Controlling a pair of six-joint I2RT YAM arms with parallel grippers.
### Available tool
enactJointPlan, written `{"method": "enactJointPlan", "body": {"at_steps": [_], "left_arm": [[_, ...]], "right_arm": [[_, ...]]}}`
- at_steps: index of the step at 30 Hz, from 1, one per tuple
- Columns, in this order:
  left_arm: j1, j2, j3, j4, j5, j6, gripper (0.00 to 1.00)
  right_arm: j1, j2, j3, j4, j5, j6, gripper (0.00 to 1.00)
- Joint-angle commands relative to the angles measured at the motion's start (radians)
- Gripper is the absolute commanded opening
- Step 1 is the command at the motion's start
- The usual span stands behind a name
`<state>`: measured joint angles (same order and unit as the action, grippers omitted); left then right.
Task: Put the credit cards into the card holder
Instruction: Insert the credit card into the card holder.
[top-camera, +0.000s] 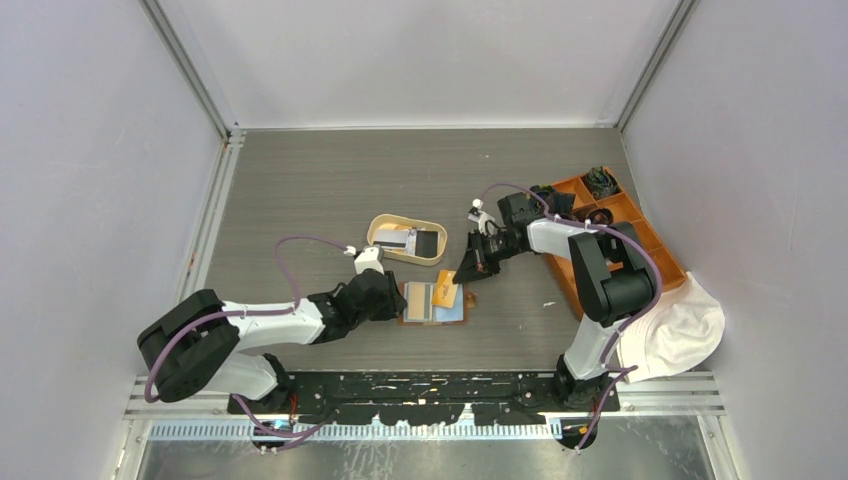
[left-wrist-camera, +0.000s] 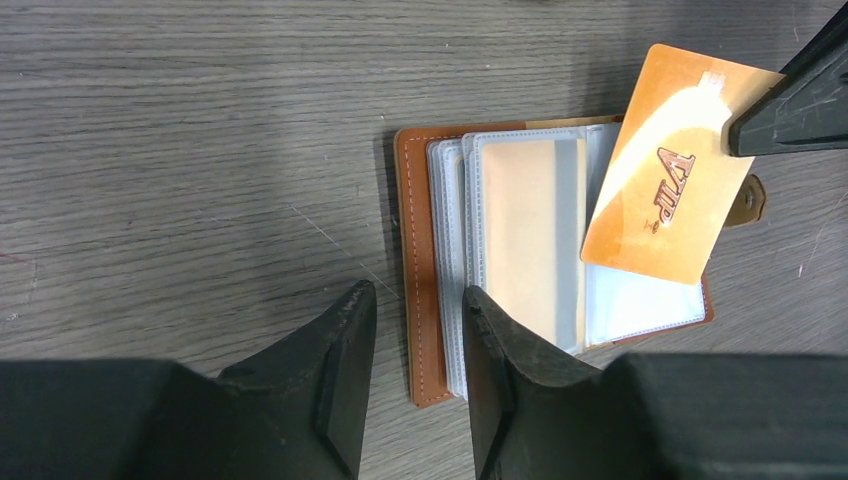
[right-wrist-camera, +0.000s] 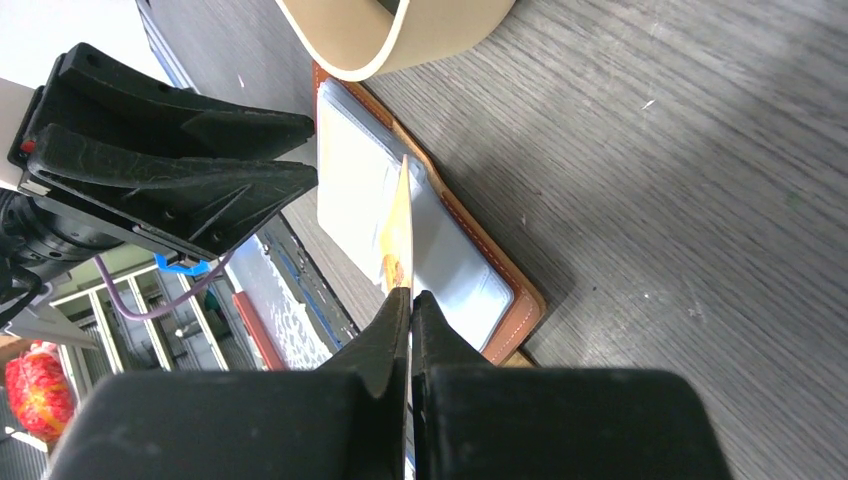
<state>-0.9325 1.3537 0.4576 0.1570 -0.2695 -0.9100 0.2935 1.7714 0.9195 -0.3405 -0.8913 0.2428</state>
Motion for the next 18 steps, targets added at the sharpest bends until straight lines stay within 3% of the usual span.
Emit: {"method": "enactJointPlan", "body": {"at_steps": [1, 18], "left_arm": [[0.005, 0.008, 0.007, -0.024, 0.005, 0.016, 0.38], [0.006, 0.035, 0.015, -0.008, 0.024, 0.017, 0.36]], "right_arm": [[0.002, -0.016, 0.002, 0.035, 0.017, 0.001, 0.01], [0.028, 0.046, 0.007, 0.033, -0.051, 0.014, 0.01]]}}
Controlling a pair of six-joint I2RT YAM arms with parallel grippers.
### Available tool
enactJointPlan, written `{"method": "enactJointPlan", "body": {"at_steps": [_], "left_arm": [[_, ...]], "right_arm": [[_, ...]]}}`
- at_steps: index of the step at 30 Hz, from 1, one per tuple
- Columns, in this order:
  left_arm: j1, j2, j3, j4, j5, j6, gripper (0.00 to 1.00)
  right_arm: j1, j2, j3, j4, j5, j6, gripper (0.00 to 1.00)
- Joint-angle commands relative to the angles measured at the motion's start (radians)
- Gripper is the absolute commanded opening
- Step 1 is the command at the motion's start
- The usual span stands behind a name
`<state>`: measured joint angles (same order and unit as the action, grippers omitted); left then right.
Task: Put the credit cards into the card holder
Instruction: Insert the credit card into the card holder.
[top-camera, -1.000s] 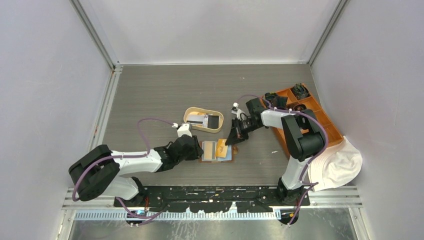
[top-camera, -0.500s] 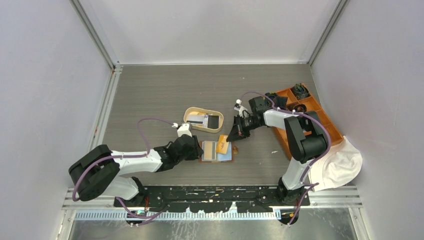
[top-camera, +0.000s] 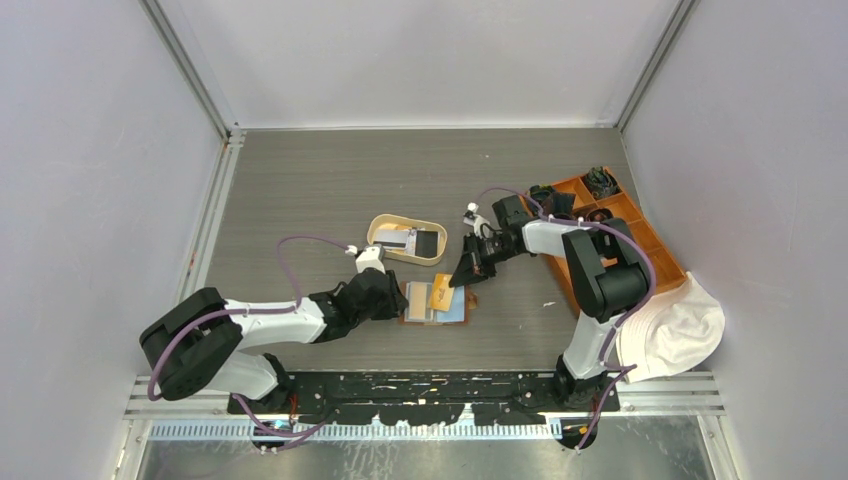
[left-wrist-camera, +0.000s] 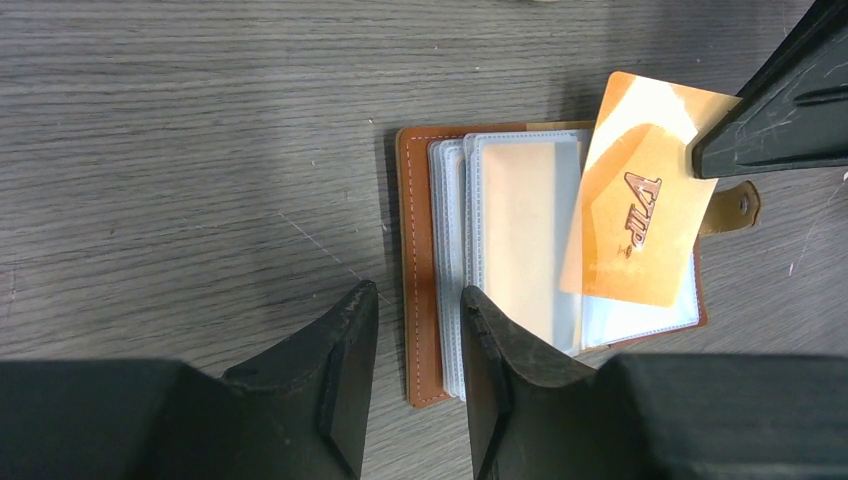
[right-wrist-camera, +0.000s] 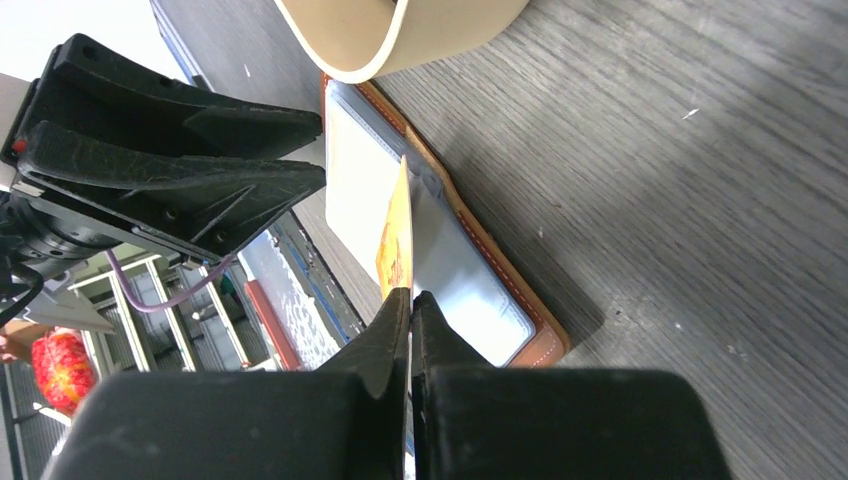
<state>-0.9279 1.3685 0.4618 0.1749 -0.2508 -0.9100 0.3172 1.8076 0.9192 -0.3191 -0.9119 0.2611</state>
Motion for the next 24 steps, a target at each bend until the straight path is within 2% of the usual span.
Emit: {"method": "enactJointPlan", "body": {"at_steps": [1, 13, 24], "left_arm": [[0.001, 0.020, 0.010, -0.026, 0.005, 0.017, 0.36], [0.006, 0.023, 0.017, -0.025, 0.016, 0.023, 0.36], [0.011, 0.031, 0.018, -0.016, 0.031, 0.029, 0.36]], "right_arm": [[0.005, 0.015, 0.006, 0.011, -0.039, -0.003, 0.01], [0.015, 0.060, -0.012, -0.010, -0.079, 0.003, 0.01], [0.026, 0.086, -0.029, 0.005, -0.053, 0.027, 0.01]]}}
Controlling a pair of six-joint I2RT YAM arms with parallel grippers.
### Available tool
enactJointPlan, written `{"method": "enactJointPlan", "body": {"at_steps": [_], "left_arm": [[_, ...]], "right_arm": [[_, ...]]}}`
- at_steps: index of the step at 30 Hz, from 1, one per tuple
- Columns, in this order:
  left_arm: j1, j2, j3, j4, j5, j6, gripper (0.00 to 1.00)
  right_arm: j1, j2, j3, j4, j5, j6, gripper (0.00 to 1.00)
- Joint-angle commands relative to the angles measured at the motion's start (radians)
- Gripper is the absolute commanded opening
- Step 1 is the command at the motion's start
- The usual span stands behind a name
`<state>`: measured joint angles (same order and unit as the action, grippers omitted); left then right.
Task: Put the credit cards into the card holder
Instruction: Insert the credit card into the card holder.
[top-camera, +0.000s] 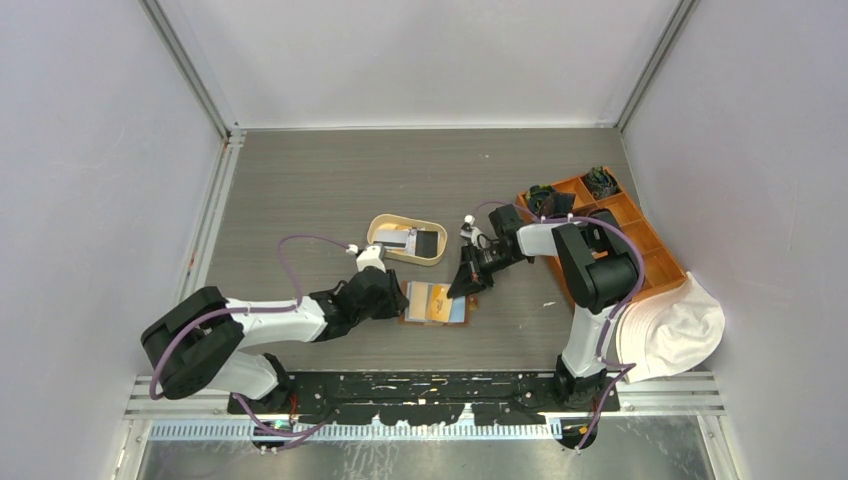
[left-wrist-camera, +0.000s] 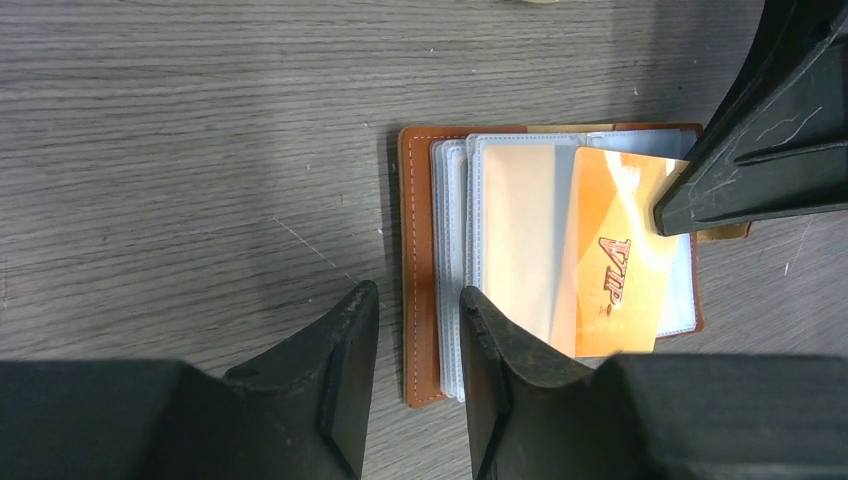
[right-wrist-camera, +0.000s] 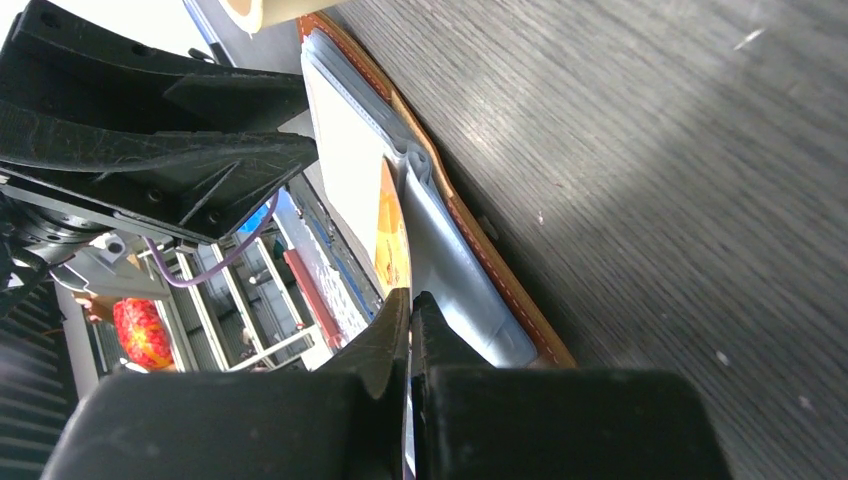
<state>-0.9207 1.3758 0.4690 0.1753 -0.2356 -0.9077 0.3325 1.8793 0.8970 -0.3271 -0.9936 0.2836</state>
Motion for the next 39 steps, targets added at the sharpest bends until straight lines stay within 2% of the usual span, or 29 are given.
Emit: {"method": "enactJointPlan", "body": {"at_steps": [1, 17, 26, 34, 39], "left_arm": [[0.003, 0.025, 0.011, -0.014, 0.017, 0.027, 0.36], [0.003, 0.061, 0.023, 0.020, 0.079, 0.021, 0.35], [0.004, 0.036, 0.023, 0.015, 0.069, 0.019, 0.39], [-0.006, -0.155, 0.053, -0.200, -0.024, 0.072, 0.52], [-0.145, -0.172, 0.162, -0.376, -0.208, 0.109, 0.54]], "right_arm": [[0.012, 0.017, -0.005, 0.012, 0.029, 0.006, 0.01], [0.042, 0.050, 0.018, 0.114, -0.002, 0.084, 0.01], [0.051, 0.050, 0.030, 0.109, 0.019, 0.086, 0.09], [0.051, 0.056, 0.042, 0.084, 0.026, 0.071, 0.12], [0.051, 0.060, 0.045, 0.075, 0.029, 0.063, 0.13]]}}
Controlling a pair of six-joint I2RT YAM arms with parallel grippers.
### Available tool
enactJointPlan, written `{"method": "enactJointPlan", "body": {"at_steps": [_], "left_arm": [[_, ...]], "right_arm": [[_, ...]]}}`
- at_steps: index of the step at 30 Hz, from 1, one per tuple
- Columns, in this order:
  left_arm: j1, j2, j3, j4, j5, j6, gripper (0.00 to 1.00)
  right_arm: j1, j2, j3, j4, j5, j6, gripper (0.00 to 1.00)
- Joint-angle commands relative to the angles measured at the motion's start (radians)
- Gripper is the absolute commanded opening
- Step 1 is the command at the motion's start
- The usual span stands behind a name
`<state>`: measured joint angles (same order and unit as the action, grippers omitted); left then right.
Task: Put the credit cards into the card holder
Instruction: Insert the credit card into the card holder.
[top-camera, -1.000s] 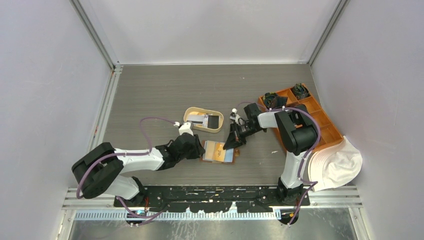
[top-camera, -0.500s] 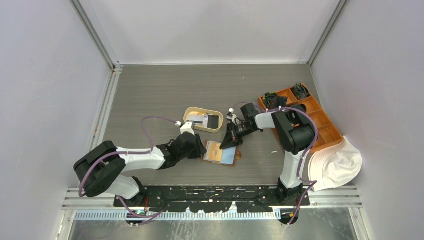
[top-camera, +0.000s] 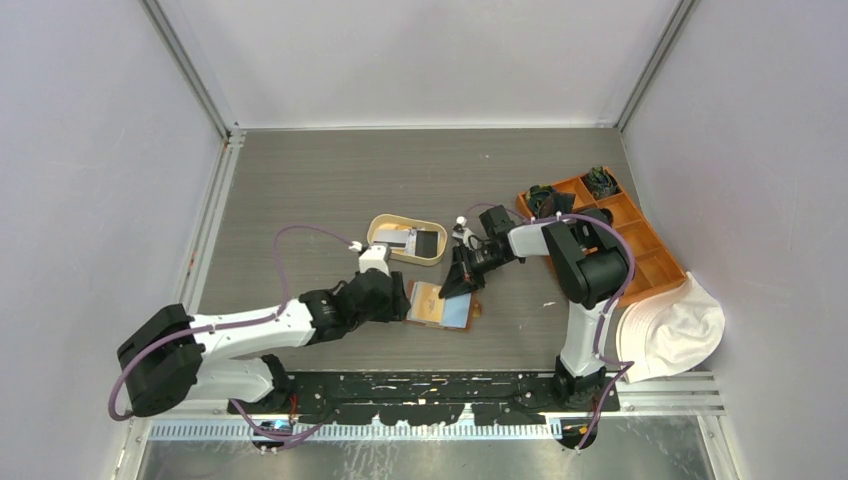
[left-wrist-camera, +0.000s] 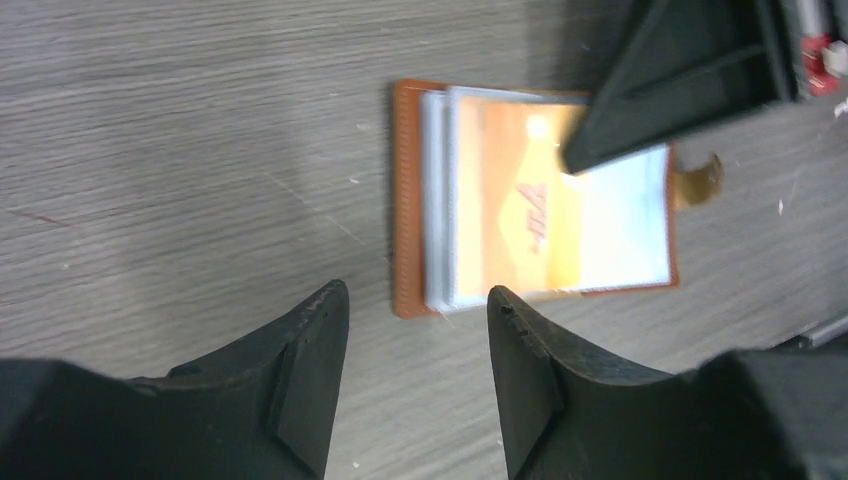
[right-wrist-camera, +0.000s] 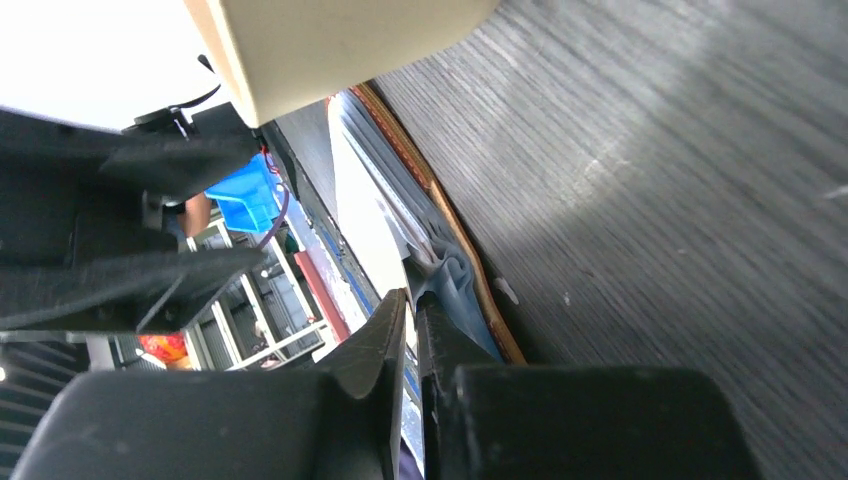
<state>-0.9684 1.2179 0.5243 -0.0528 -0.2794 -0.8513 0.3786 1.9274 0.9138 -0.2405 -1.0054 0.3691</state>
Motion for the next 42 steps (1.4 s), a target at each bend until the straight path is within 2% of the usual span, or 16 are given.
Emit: {"method": "enactJointPlan", "body": {"at_steps": [1, 4, 8, 11, 16, 24, 37, 42], "left_arm": [[-0.126, -0.005, 0.130, -0.161, -0.189, 0.061, 0.52], [-0.191, 0.042, 0.180, -0.131, -0.202, 0.084, 0.45], [-0.235, 0.145, 0.231, 0.000, -0.117, 0.091, 0.27], [-0.250, 0.242, 0.293, 0.048, -0.074, 0.093, 0.24], [-0.254, 0.396, 0.396, 0.078, -0.048, 0.105, 0.23], [-0.255, 0.517, 0.481, 0.060, -0.087, 0.115, 0.26], [-0.255, 0.533, 0.491, -0.075, -0.207, 0.112, 0.34], [-0.253, 0.525, 0.478, -0.083, -0.219, 0.112, 0.37]], "right_arm": [[0.004, 0.012, 0.029, -0.013, 0.041, -0.023, 0.13], [0.005, 0.013, 0.031, -0.017, 0.043, -0.027, 0.13], [0.005, 0.020, 0.033, -0.021, 0.045, -0.030, 0.13], [0.004, 0.022, 0.036, -0.025, 0.045, -0.032, 0.12], [0.005, 0.022, 0.038, -0.031, 0.045, -0.035, 0.12], [0.004, 0.026, 0.042, -0.037, 0.042, -0.038, 0.13], [0.005, 0.026, 0.045, -0.044, 0.042, -0.042, 0.13], [0.004, 0.027, 0.046, -0.045, 0.040, -0.044, 0.18]]}}
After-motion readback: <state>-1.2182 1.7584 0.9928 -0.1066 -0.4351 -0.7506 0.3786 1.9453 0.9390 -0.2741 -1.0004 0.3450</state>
